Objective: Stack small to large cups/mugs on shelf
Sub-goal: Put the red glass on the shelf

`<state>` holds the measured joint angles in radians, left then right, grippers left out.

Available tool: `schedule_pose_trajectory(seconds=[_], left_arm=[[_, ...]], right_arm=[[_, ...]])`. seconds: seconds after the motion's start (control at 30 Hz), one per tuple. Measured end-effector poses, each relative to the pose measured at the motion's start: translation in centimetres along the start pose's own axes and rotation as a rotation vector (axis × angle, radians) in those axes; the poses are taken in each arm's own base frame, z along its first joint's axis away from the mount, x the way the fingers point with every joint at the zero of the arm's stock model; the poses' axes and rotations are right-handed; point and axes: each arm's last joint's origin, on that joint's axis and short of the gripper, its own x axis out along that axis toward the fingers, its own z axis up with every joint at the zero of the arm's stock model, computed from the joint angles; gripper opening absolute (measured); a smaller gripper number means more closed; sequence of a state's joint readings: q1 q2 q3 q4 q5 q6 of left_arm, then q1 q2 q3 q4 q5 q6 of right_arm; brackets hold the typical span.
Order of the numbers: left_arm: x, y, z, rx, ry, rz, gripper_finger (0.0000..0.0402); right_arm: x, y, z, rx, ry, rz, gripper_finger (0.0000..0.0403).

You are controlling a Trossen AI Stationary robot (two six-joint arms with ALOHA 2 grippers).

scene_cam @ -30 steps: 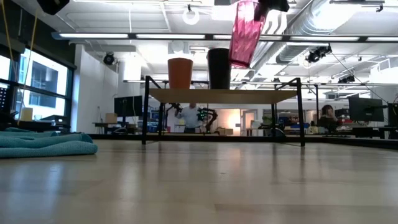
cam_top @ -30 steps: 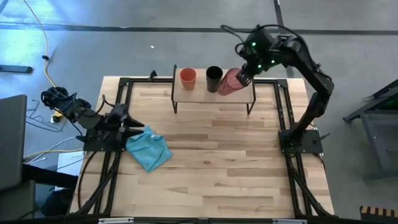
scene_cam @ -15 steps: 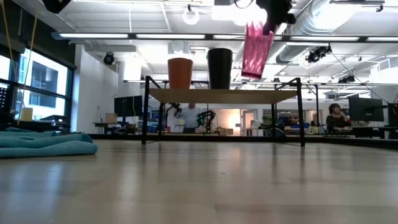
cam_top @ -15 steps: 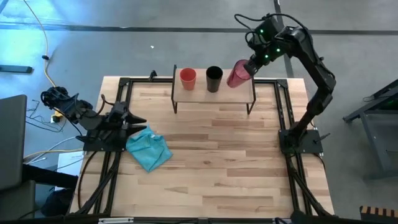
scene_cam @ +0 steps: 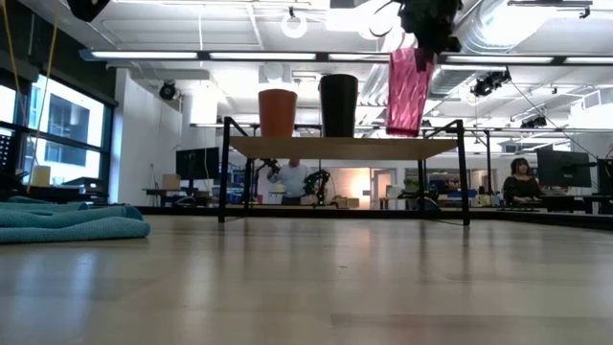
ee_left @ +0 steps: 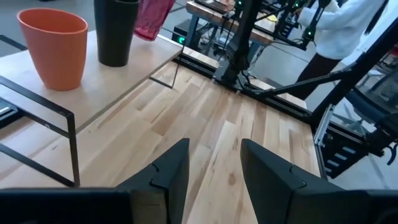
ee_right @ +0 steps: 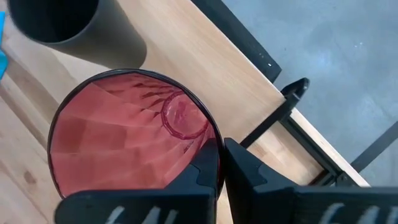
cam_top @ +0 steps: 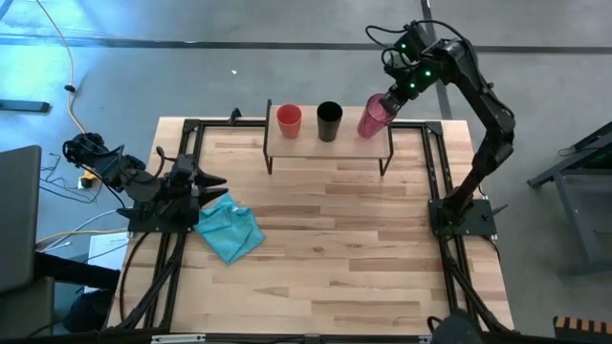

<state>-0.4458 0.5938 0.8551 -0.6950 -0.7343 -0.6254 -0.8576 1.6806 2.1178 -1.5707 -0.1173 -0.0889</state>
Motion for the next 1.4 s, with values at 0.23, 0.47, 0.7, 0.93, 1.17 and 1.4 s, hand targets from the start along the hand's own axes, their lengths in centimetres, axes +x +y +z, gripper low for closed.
schedule_pose_trajectory(seconds=[0.23,0.47,0.7,0.93,1.17,1.4], left_arm=[[0.0,0.0,0.1,-0.009,-0.024,0.018,0.0133],[0.1,-0.1,0.1,-0.019,-0.027,0.023,0.0133],[0.7,-0.6,-0.1,-0.006,-0.003,0.023,0.0133],[1.1,-0.9,-0.3,0.016,0.013,0.032,0.0133],[1.2,-1.0,-0.4,0.018,0.015,0.033,0.0133],[1.2,-1.0,-0.4,0.017,0.017,0.03,0.0133]], right_arm=[[0.4,-0.2,0.2,-0.01,0.01,0.014,0.0],[2.1,-0.2,0.9,-0.02,0.049,0.04,0.0],[2.1,-0.2,1.0,-0.023,0.051,0.04,0.0],[2.2,-0.1,1.0,-0.019,0.052,0.049,0.0],[2.2,-0.1,1.0,-0.019,0.051,0.052,0.0016],[2.2,-0.1,1.0,-0.019,0.05,0.054,0.0022]])
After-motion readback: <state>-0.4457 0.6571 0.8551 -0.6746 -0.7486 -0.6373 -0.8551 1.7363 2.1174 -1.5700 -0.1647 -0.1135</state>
